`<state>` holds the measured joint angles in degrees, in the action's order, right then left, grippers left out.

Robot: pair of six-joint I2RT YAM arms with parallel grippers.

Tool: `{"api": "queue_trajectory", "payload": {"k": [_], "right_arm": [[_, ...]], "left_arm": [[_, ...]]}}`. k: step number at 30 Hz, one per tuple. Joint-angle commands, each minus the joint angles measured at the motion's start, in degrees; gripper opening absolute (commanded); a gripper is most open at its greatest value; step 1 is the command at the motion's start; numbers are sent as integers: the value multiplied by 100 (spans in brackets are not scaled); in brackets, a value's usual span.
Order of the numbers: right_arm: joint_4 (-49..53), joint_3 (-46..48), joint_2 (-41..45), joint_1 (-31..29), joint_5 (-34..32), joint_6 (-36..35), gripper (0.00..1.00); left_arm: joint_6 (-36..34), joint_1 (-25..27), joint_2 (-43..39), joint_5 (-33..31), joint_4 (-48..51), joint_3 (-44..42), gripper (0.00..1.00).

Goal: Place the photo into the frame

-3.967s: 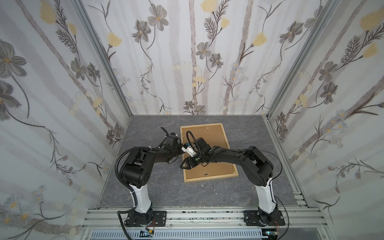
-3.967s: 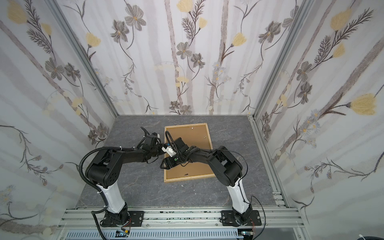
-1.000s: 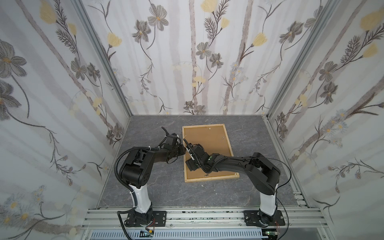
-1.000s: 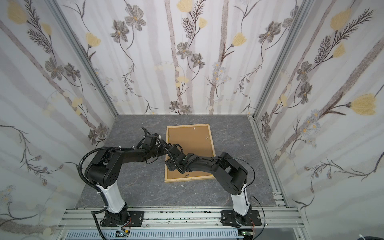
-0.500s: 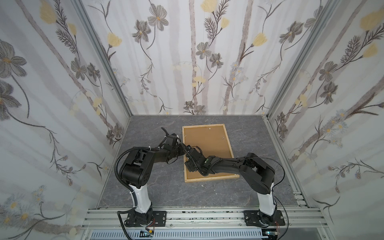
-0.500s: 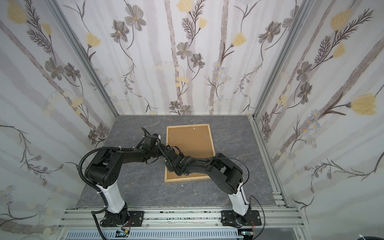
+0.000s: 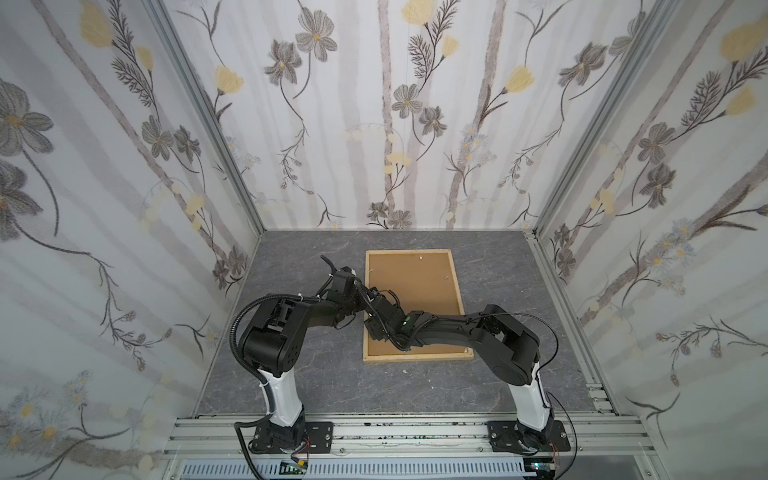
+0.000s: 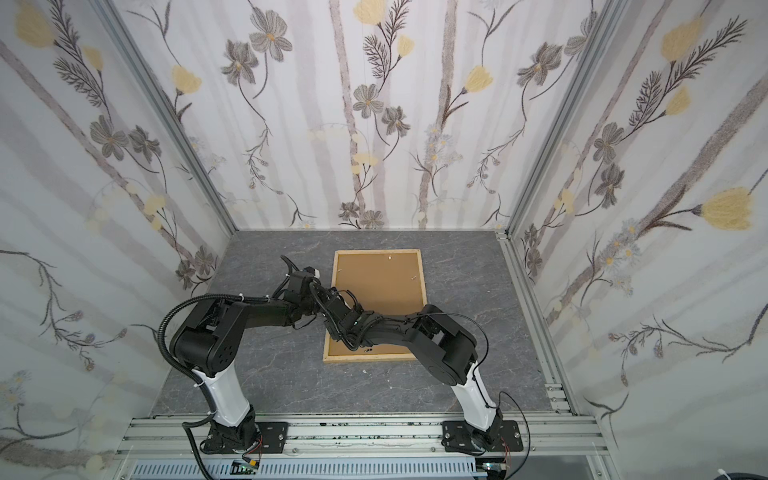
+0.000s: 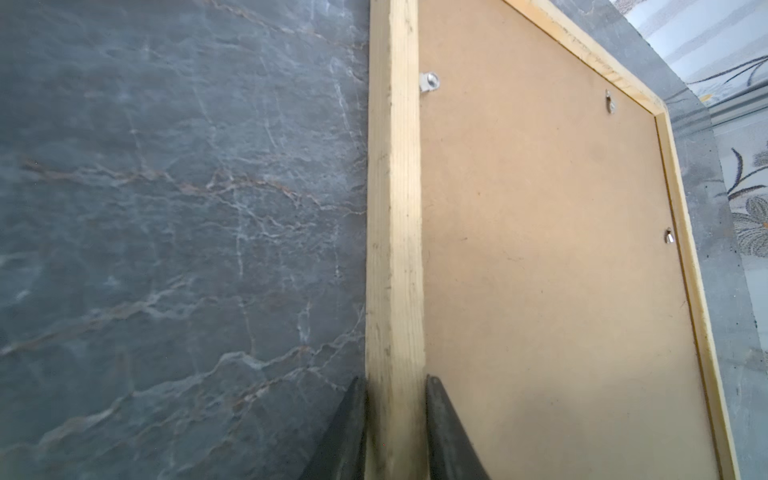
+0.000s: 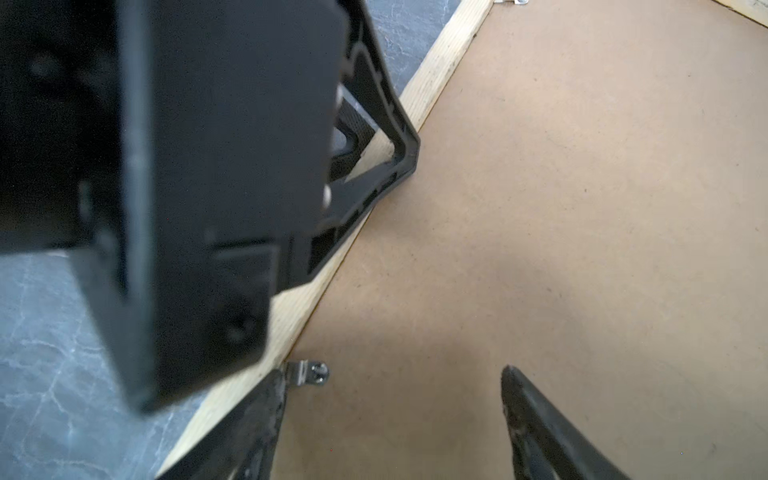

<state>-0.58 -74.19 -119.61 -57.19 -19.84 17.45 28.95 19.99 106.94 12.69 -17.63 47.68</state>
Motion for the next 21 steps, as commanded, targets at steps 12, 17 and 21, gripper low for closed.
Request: {"api": "queue_trajectory", "payload": {"k": [12, 17, 21], "right_arm": [[-133, 333, -311, 208, 206, 141, 81], [-221, 457, -239, 208, 174, 166, 81], [-221, 473, -203, 208, 176, 179, 81]], "left_arm": [[67, 75, 88, 181, 1631, -358, 24], [58, 77, 62, 152, 1640, -366, 23], [75, 78, 96, 155, 1622, -352, 23]]}}
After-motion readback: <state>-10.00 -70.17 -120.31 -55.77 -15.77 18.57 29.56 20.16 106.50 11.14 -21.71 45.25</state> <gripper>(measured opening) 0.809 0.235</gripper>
